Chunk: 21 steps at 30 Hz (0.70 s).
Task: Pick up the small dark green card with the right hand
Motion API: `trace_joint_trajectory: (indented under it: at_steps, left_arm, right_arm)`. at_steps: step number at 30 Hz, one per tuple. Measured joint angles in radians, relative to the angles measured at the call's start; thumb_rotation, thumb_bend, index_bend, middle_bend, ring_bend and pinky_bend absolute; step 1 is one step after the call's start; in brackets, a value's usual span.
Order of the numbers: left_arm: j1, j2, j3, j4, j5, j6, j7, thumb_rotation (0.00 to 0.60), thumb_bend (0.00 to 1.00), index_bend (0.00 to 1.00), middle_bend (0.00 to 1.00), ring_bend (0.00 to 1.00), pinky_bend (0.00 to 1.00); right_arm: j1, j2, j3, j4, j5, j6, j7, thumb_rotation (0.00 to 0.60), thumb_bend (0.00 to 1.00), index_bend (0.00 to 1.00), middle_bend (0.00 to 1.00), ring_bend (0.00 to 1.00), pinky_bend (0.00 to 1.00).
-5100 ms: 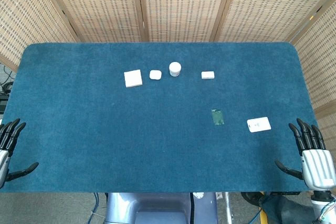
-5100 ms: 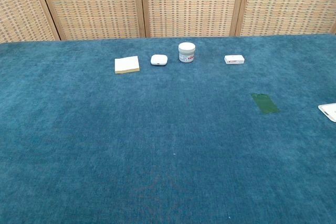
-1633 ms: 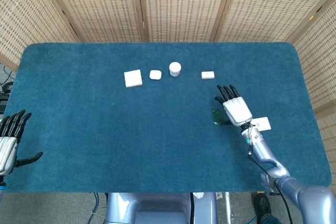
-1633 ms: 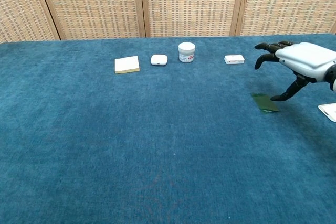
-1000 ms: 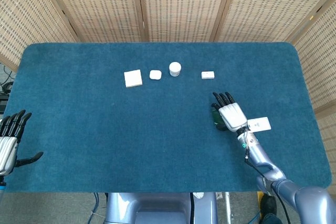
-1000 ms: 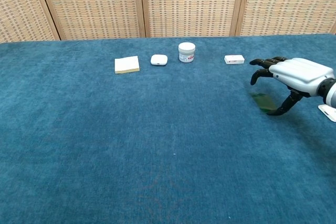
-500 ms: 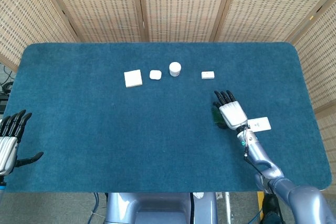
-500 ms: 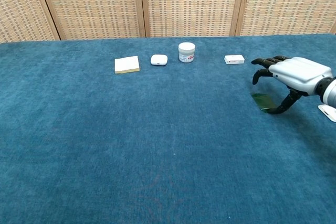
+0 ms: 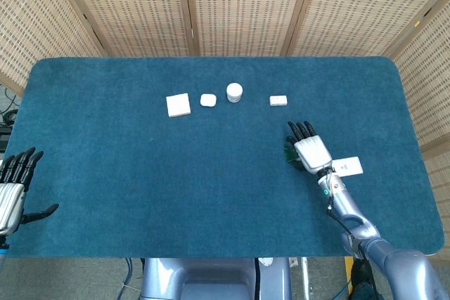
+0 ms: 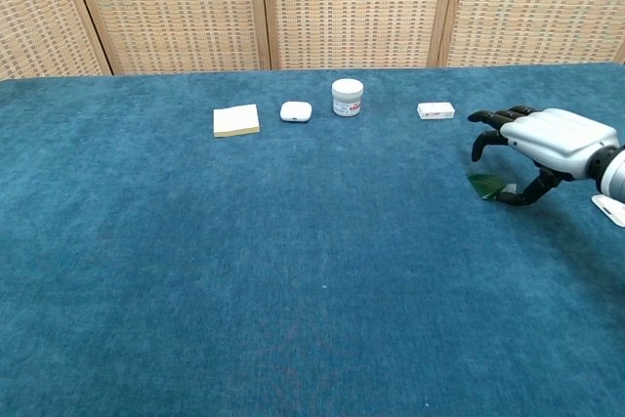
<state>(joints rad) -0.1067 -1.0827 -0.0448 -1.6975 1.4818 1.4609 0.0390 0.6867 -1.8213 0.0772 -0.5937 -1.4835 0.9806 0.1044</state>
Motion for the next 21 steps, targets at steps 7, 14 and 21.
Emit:
trace_joint_trajectory:
  at_steps: [7,14,21]
  left_arm:
    - [-0.001,0.0,0.0,0.0,-0.001,-0.001,0.0,0.6,0.0,0.0,0.0,0.0,0.0]
    - [-0.001,0.0,0.0,0.0,-0.001,-0.001,-0.001,0.6,0.0,0.0,0.0,0.0,0.0]
    - [-0.002,0.0,0.0,0.0,-0.002,-0.003,0.0,0.6,0.0,0.0,0.0,0.0,0.0]
  right_arm:
    - [0.0,0.008,-0.01,-0.016,-0.011,0.004,0.025,0.6,0.39,0.38,0.0,0.0,0.0]
    - [0.001,0.006,-0.016,-0.014,-0.016,-0.002,0.031,0.6,0.41,0.43,0.01,0.0,0.0]
    - [0.002,0.002,-0.023,-0.002,-0.018,-0.013,0.037,0.6,0.47,0.47,0.01,0.0,0.0]
